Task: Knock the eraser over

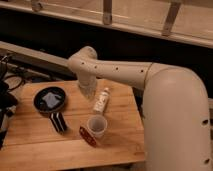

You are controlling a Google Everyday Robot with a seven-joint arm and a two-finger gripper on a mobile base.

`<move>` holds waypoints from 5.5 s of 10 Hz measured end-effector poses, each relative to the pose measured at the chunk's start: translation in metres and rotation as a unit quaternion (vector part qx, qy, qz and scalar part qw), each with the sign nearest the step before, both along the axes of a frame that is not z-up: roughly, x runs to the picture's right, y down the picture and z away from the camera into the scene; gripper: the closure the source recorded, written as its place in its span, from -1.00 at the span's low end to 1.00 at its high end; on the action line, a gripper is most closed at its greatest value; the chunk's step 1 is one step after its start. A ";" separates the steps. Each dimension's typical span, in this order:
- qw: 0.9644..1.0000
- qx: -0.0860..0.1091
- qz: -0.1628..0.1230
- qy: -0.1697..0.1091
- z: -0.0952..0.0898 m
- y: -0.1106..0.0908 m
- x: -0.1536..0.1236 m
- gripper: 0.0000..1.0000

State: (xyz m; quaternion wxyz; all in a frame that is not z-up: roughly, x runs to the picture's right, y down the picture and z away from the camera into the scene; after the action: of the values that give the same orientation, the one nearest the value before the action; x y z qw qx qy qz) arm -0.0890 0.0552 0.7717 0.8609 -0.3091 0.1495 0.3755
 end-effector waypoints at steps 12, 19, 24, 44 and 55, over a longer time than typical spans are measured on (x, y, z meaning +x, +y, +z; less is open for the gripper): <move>0.999 0.002 -0.044 -0.008 0.000 0.009 -0.046 0.99; 0.997 0.007 -0.071 -0.015 -0.006 0.012 -0.065 0.99; 0.996 0.008 -0.087 -0.018 -0.009 0.015 -0.074 0.99; 0.990 0.017 -0.132 -0.034 -0.022 0.026 -0.109 0.44; 0.985 0.025 -0.164 -0.047 -0.027 0.027 -0.135 -0.18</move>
State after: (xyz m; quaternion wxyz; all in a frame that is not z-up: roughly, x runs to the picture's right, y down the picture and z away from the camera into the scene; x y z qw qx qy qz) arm -0.2244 0.0825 0.7451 0.9243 -0.2761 0.1479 0.2181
